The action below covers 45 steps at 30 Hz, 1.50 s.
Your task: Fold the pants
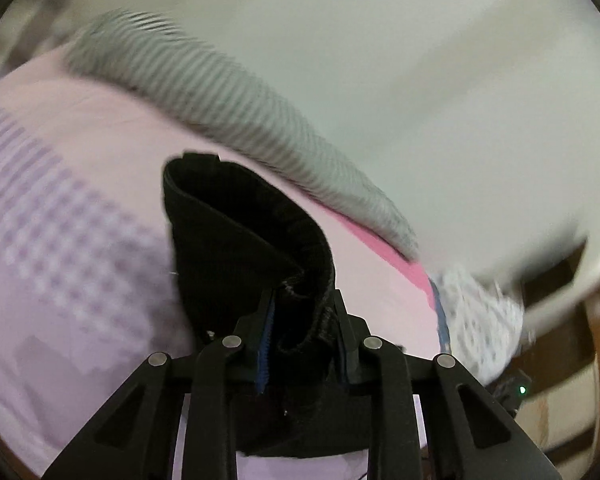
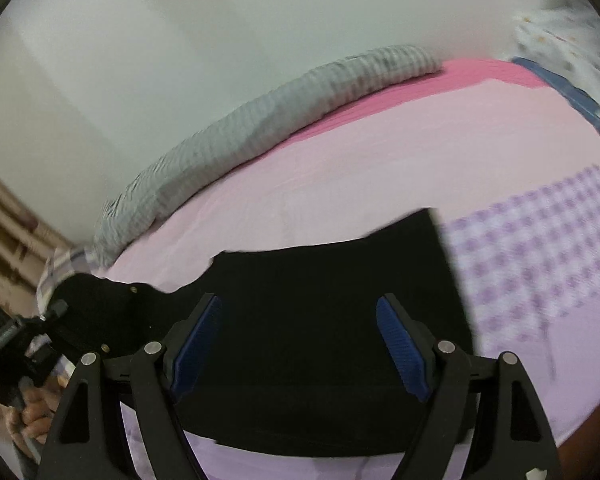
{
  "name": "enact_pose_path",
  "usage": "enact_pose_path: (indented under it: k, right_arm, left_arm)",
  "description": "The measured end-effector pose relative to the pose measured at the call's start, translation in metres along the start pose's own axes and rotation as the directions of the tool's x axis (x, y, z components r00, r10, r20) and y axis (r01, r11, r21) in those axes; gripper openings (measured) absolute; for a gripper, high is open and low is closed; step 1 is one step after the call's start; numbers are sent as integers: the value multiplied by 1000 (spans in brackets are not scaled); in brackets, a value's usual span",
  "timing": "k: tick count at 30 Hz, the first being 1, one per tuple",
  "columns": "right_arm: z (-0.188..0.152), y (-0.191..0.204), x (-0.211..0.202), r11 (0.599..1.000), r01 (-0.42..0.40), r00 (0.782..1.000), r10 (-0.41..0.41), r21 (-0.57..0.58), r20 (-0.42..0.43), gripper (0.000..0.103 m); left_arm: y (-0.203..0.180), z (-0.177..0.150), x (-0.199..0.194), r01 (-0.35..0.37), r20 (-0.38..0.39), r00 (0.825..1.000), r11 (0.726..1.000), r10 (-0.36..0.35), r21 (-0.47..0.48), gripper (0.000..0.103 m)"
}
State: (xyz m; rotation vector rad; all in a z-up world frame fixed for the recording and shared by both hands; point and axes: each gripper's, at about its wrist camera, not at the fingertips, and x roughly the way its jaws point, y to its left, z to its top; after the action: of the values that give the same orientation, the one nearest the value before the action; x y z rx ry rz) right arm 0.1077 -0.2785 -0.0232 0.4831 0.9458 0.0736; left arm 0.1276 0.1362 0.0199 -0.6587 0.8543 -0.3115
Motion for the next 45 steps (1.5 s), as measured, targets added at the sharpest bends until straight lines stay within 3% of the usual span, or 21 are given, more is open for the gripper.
enact_pose_path:
  k: [5,10,14,17,20,23,26,28,30,35,40,45]
  right_arm:
    - [-3,-60,-24,993,26,999,-31,111,35,78]
    - [-7,-103,-34,982,40,998,-48,187,39,78]
    - [-7,-119,-33,979,46,998,-55,200,38,78]
    - [-7,-128,-28,978,33,999,-39,207,25,78]
    - [-10,-129,-21,981,-1,1000,0,194,5,78]
    - [-10,-119,-9,985,-64,997,68,160,-20,78]
    - [-8,-103,4,983,-147,986,154,109,-57,78]
    - [-7,-96,14,965,-237,963,249,109,-104,78]
    - [-7,-95,27,946,-297,935,315,128,-160,78]
    - [-10,-92,49,931,-337,895,362,139,-259,72]
    - [-11,-87,67,946,-305,889,325,112,-324,72]
    - [-12,-79,85,930,-356,866,366,93,-341,72]
  left_arm:
    - [-90,-27,48,96,-119,990,980,-76,174,24]
    - [-152,-91,106,165,-301,951,936,-68,310,22]
    - [-156,-138,145,136,-387,922,919,20,370,22]
    - [-142,-159,171,107,-430,900,923,68,369,22]
    - [-146,-164,173,112,-431,899,918,69,381,24]
    - [-152,-162,173,151,-461,887,915,43,375,27]
    - [-155,-163,159,174,-463,885,893,43,414,29]
    - [-153,-164,147,182,-458,888,881,43,437,30]
    - [-145,-160,132,168,-429,902,871,53,461,32]
    - [-116,-147,113,49,-326,935,862,138,505,37]
    - [-77,-132,113,-53,-291,934,887,206,459,39]
    - [-51,-130,114,-66,-302,929,898,215,435,39]
